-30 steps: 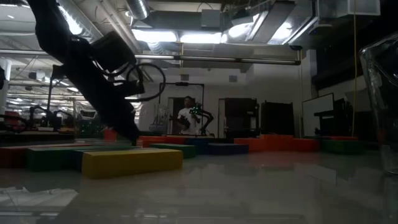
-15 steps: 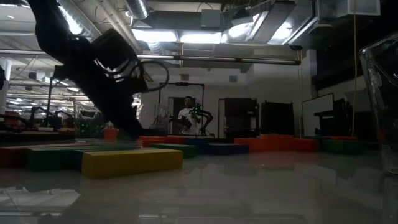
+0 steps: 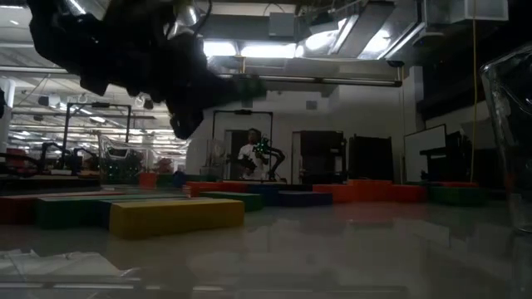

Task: Sort blocks by size
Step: Put the rectangular green game piece into the bottom transparent bin

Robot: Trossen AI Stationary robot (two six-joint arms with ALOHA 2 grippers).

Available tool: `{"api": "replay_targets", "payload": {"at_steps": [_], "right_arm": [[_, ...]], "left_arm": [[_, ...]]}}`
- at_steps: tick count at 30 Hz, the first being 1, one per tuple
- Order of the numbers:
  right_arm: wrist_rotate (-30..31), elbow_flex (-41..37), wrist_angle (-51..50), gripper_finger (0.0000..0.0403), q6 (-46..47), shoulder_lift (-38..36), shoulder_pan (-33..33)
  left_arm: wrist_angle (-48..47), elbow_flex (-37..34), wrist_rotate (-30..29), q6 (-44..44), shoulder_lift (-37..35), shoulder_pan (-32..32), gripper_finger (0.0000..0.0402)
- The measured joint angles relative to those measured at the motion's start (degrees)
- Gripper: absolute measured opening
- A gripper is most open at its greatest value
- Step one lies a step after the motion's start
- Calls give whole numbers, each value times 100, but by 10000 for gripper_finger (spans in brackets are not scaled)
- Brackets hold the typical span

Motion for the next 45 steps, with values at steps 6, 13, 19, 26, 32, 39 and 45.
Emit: {"api": "replay_targets", "payload": {"at_steps": [6, 13, 19, 26, 32, 39, 45], "right_arm": [[8, 0, 1064, 204, -1751, 0, -472], [-2, 0, 2194, 204, -3426, 0, -1027], [-535, 0, 2612, 204, -3745, 0, -1424], [-960, 6, 2758, 211, -3963, 119, -1581], [-806, 6, 2809, 216, -4442, 236, -1574], [-481, 6, 2800, 217, -4503, 275, -1568], [-451, 4, 2794, 217, -4497, 278, -1531]], "left_arm": [[561, 0, 281, -868, -2, -348, 77], [593, 0, 283, -1157, -2, -684, 85], [821, 0, 280, -1425, -2, -808, 80], [1306, 0, 276, -1788, -2, -807, 81], [1278, 2, 281, -1914, 1, -818, 82], [1271, 2, 246, -2034, 0, -872, 80], [1272, 4, 253, -2095, 0, -877, 85]]}}
